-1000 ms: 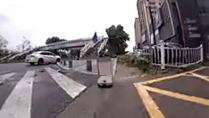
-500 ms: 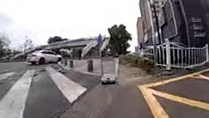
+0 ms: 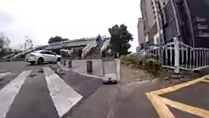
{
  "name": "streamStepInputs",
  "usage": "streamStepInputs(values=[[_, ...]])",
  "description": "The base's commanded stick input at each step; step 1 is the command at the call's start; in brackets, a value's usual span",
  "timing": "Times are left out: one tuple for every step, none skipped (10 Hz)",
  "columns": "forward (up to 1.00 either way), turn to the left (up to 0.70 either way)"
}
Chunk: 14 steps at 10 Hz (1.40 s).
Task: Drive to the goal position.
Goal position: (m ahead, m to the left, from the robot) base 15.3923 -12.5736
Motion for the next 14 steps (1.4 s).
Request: streamStepInputs(values=[[0.69, 0.01], [0.69, 0.01], [0.69, 0.01], [0.69, 0.01], [0.69, 0.01], [0.69, 0.01], [0.69, 0.01], [0.69, 0.01], [0.55, 0.0], [0.45, -0.01], [0.45, -0.12], [0.45, -0.24], [0.45, -0.27], [0.45, -0.27]])
